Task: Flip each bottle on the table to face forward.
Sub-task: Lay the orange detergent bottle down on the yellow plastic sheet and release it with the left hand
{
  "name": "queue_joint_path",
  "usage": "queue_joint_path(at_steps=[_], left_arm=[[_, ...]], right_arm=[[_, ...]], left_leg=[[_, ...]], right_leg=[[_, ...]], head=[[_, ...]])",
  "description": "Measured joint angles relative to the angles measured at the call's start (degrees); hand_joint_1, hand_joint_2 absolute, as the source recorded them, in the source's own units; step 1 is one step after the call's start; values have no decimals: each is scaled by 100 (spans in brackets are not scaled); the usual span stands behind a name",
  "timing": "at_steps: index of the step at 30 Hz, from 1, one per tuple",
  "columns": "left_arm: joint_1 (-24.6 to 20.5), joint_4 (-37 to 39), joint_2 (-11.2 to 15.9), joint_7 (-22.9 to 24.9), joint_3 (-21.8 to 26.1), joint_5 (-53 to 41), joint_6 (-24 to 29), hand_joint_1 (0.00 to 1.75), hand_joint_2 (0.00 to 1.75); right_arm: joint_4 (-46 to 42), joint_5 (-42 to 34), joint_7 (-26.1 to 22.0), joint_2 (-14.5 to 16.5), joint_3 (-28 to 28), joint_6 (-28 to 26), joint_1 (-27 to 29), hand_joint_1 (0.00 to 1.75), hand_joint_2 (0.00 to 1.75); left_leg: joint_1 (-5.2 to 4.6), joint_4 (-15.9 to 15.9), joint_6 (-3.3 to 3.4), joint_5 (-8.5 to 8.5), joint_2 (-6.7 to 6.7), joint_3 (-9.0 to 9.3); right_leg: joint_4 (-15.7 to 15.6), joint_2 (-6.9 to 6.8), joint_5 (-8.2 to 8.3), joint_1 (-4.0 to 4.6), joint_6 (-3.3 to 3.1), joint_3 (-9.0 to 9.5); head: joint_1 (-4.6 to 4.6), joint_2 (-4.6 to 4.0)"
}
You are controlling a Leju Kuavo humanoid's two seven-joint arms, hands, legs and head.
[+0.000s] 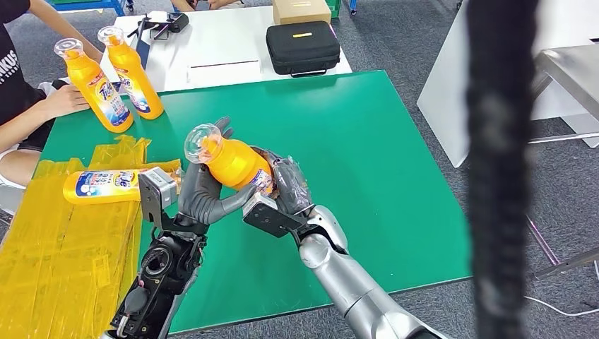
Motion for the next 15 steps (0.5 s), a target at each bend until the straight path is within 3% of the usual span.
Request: queue_joint_path(at_steps=[15], left_arm=[[-14, 54, 0, 15, -2, 107, -2, 0, 175]], right_arm=[[-42, 139, 55, -2, 52, 15, 5, 175, 175]], left_leg=[[0, 0, 0, 0, 0, -2]], right_leg=[[0, 0, 0, 0, 0, -2]], head=[[-1, 0]])
